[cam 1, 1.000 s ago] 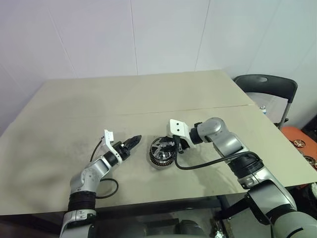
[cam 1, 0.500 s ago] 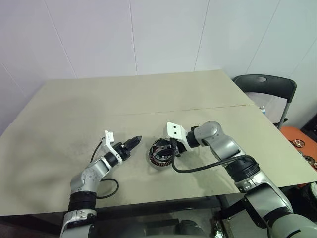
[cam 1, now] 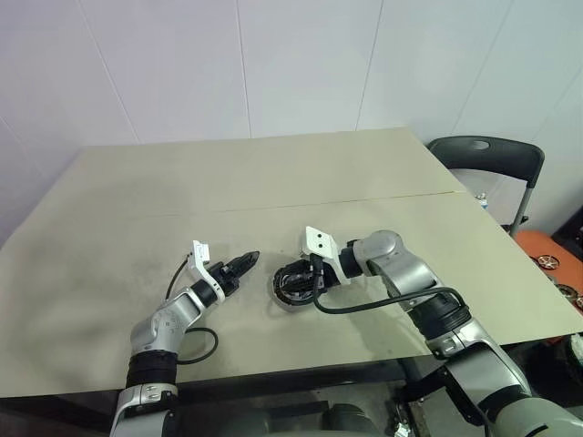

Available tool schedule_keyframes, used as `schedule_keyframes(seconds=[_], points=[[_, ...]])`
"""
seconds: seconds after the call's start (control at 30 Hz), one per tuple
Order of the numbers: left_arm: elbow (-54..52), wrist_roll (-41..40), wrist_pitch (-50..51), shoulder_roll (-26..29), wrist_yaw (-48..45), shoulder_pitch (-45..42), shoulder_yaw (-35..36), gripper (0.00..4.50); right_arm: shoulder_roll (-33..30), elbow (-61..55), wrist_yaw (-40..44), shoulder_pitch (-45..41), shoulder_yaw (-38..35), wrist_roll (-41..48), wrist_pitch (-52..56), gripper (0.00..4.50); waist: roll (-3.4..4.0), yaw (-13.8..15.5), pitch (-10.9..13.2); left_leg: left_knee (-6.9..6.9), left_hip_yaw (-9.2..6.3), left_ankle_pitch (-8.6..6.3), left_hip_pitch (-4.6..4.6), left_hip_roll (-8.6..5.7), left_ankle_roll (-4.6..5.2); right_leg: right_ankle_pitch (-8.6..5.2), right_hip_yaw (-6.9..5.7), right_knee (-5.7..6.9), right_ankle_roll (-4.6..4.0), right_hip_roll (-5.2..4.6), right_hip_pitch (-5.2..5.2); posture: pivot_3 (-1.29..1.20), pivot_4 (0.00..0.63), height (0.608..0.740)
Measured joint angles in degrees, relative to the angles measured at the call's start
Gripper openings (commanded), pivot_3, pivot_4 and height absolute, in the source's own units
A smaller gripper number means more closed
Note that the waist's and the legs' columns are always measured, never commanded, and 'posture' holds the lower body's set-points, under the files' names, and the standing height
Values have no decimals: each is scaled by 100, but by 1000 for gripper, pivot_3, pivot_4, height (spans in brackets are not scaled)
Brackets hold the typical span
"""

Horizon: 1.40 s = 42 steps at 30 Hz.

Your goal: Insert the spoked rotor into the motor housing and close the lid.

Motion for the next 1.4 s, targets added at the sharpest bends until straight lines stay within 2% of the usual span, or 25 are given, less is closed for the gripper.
schedule_keyframes(seconds=[0.27,0.73,0.87,1.4], points=[[10,15,-5,-16,7,1,0,2752,272,226,-324,-5,-132,38,-72,1678,0,-47,0,-4,0,-3,4,14,5,10,0,2,-16,14,-1,0,0,740],[8,26,-14,-93,33,2,-48,2752,297,387,-497,-8,-128,-5,-385,1678,1,-129,0,-2,-2,-1,6,20,2,15,0,2,-22,24,2,0,0,740],[6,28,-15,-103,33,0,-54,2752,408,508,-681,-115,-338,86,-411,1678,2,-129,1,-3,-2,-1,4,20,2,16,0,2,-21,25,0,0,0,740],[-24,27,-8,-116,39,2,-60,2752,-728,-214,317,-198,-264,225,-230,1678,3,-120,2,-3,-3,-2,-1,21,4,15,0,-6,-21,21,0,0,0,740]])
